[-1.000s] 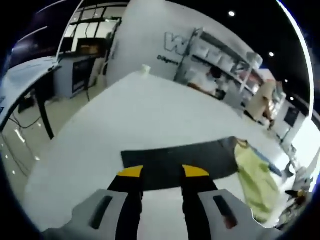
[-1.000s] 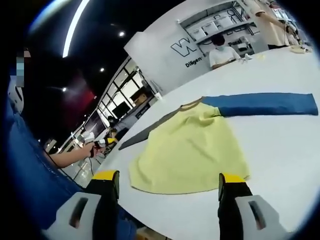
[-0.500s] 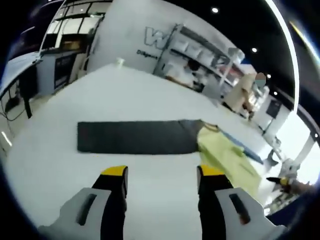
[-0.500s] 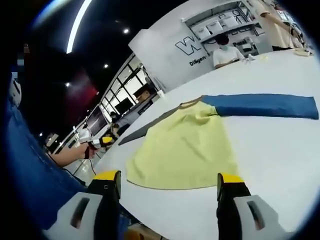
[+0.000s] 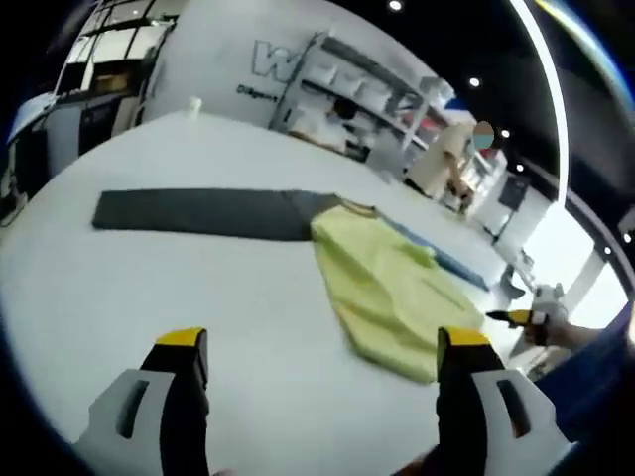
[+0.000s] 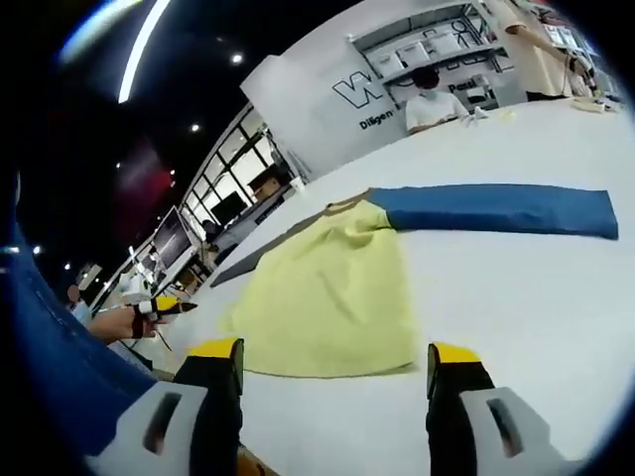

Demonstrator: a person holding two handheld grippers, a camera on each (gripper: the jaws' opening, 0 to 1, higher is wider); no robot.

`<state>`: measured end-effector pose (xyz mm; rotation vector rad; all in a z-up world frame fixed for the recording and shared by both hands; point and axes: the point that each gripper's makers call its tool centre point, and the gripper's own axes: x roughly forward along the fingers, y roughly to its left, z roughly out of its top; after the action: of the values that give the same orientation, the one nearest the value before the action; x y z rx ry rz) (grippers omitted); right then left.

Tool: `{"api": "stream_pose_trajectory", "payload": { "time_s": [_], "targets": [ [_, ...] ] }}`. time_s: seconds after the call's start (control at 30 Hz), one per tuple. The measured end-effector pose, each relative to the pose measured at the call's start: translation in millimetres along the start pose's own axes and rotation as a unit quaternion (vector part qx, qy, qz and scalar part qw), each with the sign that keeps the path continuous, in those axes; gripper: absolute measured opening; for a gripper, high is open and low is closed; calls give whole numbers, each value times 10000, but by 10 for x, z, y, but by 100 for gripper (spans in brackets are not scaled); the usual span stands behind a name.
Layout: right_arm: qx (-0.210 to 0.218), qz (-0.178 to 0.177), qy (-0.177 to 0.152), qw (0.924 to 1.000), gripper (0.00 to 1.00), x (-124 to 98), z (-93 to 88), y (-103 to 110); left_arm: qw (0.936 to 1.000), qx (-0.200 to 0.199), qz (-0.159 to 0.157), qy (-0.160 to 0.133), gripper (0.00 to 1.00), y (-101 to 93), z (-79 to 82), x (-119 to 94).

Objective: Fold the garment on the visible template until the final outline fits inside the template.

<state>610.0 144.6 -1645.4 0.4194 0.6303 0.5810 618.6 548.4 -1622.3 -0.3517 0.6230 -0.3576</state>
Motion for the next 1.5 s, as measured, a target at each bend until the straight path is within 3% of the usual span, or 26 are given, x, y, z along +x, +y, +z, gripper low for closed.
{"api": "stream_pose_trajectory", "payload": {
  "time_s": [0.37,0.47,0.6,0.7,0.87,0.93,1.03,1.17,1.3,1.4,1.47,1.5],
  "targets": [
    [702,157,-58,9974,45,200,-8,-45,9999,-96,-61,0,87,-222,-181,-27],
    [1152,-138,-245,9929,31,222,24,-123,9999,-98,-91,-15,86,-260,-204,-26],
    [1679,-421,-520,9835,0,223,77,-247,9997,99,-197,145,86,-364,-302,-10],
    [2085,-626,-603,9741,0,191,70,-365,9988,294,-268,294,86,-445,-387,-1],
    [2614,-369,-885,9605,0,70,216,-194,9952,778,-292,519,88,-572,-512,46],
    [2734,-329,-981,9563,0,23,291,-71,9918,1067,-322,632,88,-699,-602,97],
    [2927,-223,-1087,9498,0,-33,406,55,9866,1424,-257,755,90,-689,-723,186],
    [3153,-134,-1237,9408,0,-98,603,248,9781,1944,-120,729,91,-814,-837,365],
    [3496,96,-1406,9262,0,-101,815,488,9639,2617,129,484,94,-1003,-795,552],
    [3616,190,-1435,9210,0,-88,892,606,9567,2891,180,289,96,-1120,-730,637],
    [3691,219,-1453,9177,0,-80,924,642,9485,3158,208,114,98,-1208,-681,720],
    [3940,293,-1518,9060,0,-68,980,688,9433,3314,200,21,99,-1232,-650,770]
  ]
}}
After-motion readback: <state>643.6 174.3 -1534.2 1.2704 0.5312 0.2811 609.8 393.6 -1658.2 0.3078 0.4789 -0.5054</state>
